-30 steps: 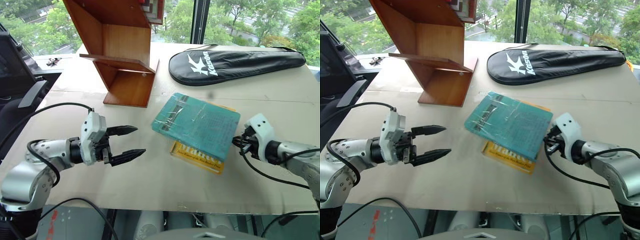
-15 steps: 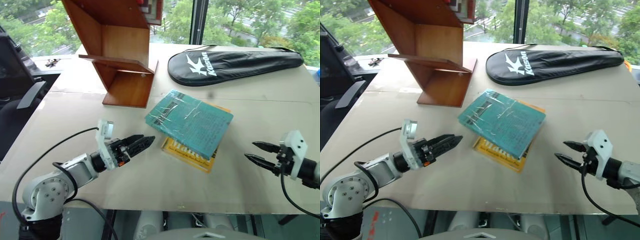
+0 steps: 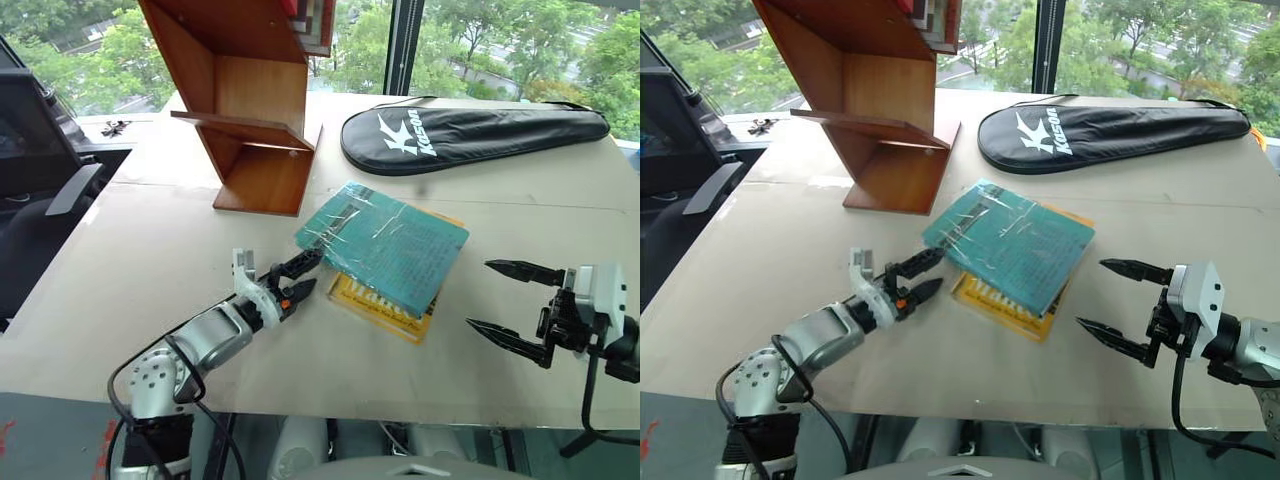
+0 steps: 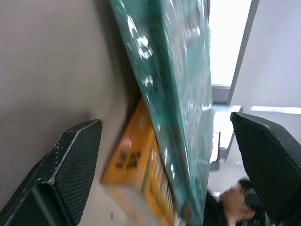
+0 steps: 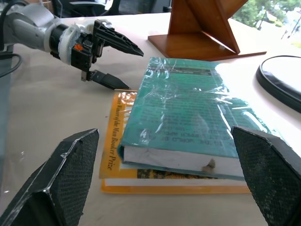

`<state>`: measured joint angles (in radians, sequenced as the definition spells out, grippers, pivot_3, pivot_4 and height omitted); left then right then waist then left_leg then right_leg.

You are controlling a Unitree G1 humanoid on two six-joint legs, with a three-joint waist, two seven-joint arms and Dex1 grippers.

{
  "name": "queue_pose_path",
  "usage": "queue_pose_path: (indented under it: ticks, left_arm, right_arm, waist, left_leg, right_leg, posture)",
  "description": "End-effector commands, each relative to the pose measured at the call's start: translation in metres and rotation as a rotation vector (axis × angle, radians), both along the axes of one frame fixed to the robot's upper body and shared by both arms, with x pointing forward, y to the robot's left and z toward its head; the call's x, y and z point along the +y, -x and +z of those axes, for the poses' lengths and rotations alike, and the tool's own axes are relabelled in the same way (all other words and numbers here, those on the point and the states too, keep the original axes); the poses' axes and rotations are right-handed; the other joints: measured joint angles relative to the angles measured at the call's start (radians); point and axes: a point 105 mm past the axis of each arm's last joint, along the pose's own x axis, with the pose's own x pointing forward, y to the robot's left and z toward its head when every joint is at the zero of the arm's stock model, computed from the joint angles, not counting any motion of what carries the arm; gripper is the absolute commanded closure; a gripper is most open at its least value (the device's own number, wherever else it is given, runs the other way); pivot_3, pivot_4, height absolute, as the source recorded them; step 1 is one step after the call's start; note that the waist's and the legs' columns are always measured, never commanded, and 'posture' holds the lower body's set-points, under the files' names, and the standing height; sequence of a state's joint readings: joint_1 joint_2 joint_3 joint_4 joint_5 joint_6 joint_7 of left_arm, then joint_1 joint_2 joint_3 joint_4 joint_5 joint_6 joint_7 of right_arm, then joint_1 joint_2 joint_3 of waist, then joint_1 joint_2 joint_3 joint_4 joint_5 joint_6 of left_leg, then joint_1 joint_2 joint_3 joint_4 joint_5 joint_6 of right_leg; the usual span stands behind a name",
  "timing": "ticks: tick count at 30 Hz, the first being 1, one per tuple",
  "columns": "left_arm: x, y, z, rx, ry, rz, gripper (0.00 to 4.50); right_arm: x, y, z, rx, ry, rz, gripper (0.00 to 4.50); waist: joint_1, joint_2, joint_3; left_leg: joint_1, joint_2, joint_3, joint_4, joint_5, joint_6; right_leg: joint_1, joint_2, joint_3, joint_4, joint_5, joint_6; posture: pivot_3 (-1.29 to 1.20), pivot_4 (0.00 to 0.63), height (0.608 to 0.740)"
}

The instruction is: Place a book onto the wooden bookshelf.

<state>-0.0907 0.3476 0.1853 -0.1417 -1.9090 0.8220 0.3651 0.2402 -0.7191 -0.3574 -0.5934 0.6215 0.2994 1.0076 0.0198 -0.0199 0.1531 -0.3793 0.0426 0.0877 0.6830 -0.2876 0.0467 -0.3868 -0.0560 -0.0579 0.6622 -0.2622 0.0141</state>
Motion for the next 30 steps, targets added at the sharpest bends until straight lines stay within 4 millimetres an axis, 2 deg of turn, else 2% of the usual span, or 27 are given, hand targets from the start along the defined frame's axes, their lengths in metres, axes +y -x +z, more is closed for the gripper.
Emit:
queue_pose_path:
  ticks: [1,6,10,11,13,16,17,19,20,21,23,25,26,28,30]
  left_arm:
    - [-0.013,-0.007,-0.004,-0.007,0.025,-0.041,0.0]
    - [-0.037,-0.028,-0.015,-0.006,0.064,-0.082,0.0]
    - [-0.052,-0.04,-0.013,-0.032,0.077,-0.108,0.0]
    - [-0.055,-0.042,-0.012,-0.041,0.076,-0.121,0.51]
    - [-0.058,-0.041,-0.01,-0.058,0.082,-0.148,1.21]
    - [-0.054,-0.041,-0.007,-0.071,0.099,-0.136,2.49]
    - [-0.051,-0.041,-0.005,-0.079,0.111,-0.127,3.12]
    - [-0.047,-0.038,0.002,-0.104,0.124,-0.104,3.8]
    - [-0.045,-0.036,0.008,-0.127,0.135,-0.099,4.25]
    - [-0.043,-0.033,0.015,-0.149,0.143,-0.098,4.44]
    - [-0.04,-0.027,0.034,-0.211,0.145,-0.102,4.44]
    - [-0.039,-0.018,0.073,-0.343,0.11,-0.151,4.44]
    - [-0.038,-0.014,0.091,-0.408,0.078,-0.172,4.44]
    - [-0.037,-0.01,0.112,-0.481,0.026,-0.197,4.44]
    - [-0.041,-0.005,0.144,-0.606,-0.132,-0.262,4.44]
  right_arm:
    - [0.002,0.003,0.008,-0.053,0.01,-0.003,0.05]
    - [0.001,0.004,0.005,-0.046,-0.003,-0.025,0.05]
    - [0.002,0.006,0.002,-0.036,-0.005,-0.046,0.05]
    - [0.001,0.006,0.002,-0.035,-0.006,-0.055,0.0]
    - [0.0,0.006,0.001,-0.043,0.006,-0.074,0.0]
    - [0.002,0.006,0.002,-0.05,0.015,-0.083,0.0]
    - [0.002,0.007,0.001,-0.049,0.013,-0.086,0.0]
    - [0.001,0.005,0.001,-0.048,0.002,-0.105,0.0]
    - [0.0,0.003,0.002,-0.05,-0.011,-0.115,0.0]
    - [0.001,0.002,0.004,-0.055,-0.029,-0.116,0.0]
    - [0.0,-0.003,0.007,-0.072,-0.047,-0.131,0.0]
    - [-0.007,-0.012,0.011,-0.09,-0.072,-0.159,0.0]
    - [-0.011,-0.015,0.013,-0.097,-0.082,-0.17,0.0]
    - [-0.015,-0.02,0.015,-0.105,-0.091,-0.182,0.0]
    - [-0.033,-0.028,0.02,-0.122,-0.089,-0.225,0.0]
  waist:
    - [0.0,0.0,0.0]
    - [0.008,0.003,-0.002]
    - [0.017,0.005,-0.004]
    - [0.019,0.005,-0.004]
    - [0.018,0.005,-0.004]
    - [0.018,0.005,-0.004]
    - [0.018,0.005,-0.004]
    - [0.018,0.005,-0.004]
    - [0.017,0.004,-0.003]
    - [0.017,0.004,-0.003]
    - [0.013,0.003,-0.003]
    - [0.013,0.003,-0.002]
    - [0.007,-0.002,0.001]
    - [0.004,-0.004,0.004]
    - [0.009,-0.003,0.004]
  left_leg:
    - [0.0,0.0,0.0,0.0,0.0,0.0]
    - [0.0,-0.003,-0.001,0.0,0.0,0.0]
    - [0.0,-0.004,-0.001,0.0,0.0,0.001]
    - [0.0,-0.004,-0.002,0.0,0.0,0.001]
    - [0.0,-0.004,-0.002,0.0,0.0,0.001]
    - [-0.001,-0.004,-0.003,0.0,0.0,0.001]
    - [-0.001,-0.004,-0.003,0.0,0.0,0.001]
    - [-0.001,-0.003,-0.003,0.0,0.0,0.001]
    - [-0.001,-0.003,-0.003,0.0,0.0,0.001]
    - [-0.001,-0.003,-0.004,0.0,0.0,0.001]
    - [-0.002,-0.003,-0.004,0.0,0.0,0.001]
    - [-0.002,-0.002,-0.004,0.0,0.0,0.001]
    - [-0.002,-0.003,-0.004,0.0,0.0,0.001]
    - [-0.004,-0.002,-0.006,0.0,0.0,0.0]
    - [-0.004,-0.002,-0.006,0.0,0.0,0.0]
  right_leg:
    - [0.0,0.0,0.0,0.0,0.0,0.0]
    - [0.0,0.003,0.0,0.0,0.001,0.001]
    - [0.001,0.003,-0.001,0.0,0.001,0.002]
    - [0.001,0.003,-0.001,0.0,0.001,0.002]
    - [0.001,0.003,-0.001,0.0,0.001,0.003]
    - [0.001,0.002,-0.001,0.0,0.001,0.003]
    - [0.001,0.001,-0.002,0.0,0.001,0.003]
    - [0.001,0.0,-0.002,0.0,0.001,0.003]
    - [0.001,-0.001,-0.002,0.0,0.001,0.003]
    - [0.0,-0.002,-0.002,-0.001,0.001,0.003]
    - [0.0,-0.002,-0.002,-0.001,0.001,0.003]
    - [0.0,-0.002,-0.002,-0.001,0.001,0.003]
    - [0.0,-0.002,-0.002,-0.001,0.001,0.003]
    - [-0.001,-0.002,-0.004,-0.001,0.001,0.003]
    - [-0.001,-0.003,-0.005,-0.001,0.001,0.002]
  posture:
    - [0.0,0.15,0.74]
    - [0.0,0.15,0.74]
    - [0.0,0.15,0.74]
    - [0.0,0.15,0.74]
    - [0.0,0.15,0.74]
    - [0.0,0.15,0.74]
    - [0.0,0.15,0.74]
    - [0.0,0.15,0.74]
    - [0.0,0.15,0.74]
    - [0.0,0.15,0.74]
    - [0.0,0.15,0.74]
    - [0.0,0.15,0.74]
    - [0.0,0.15,0.74]
    - [0.0,0.15,0.74]
    - [0.0,0.15,0.74]
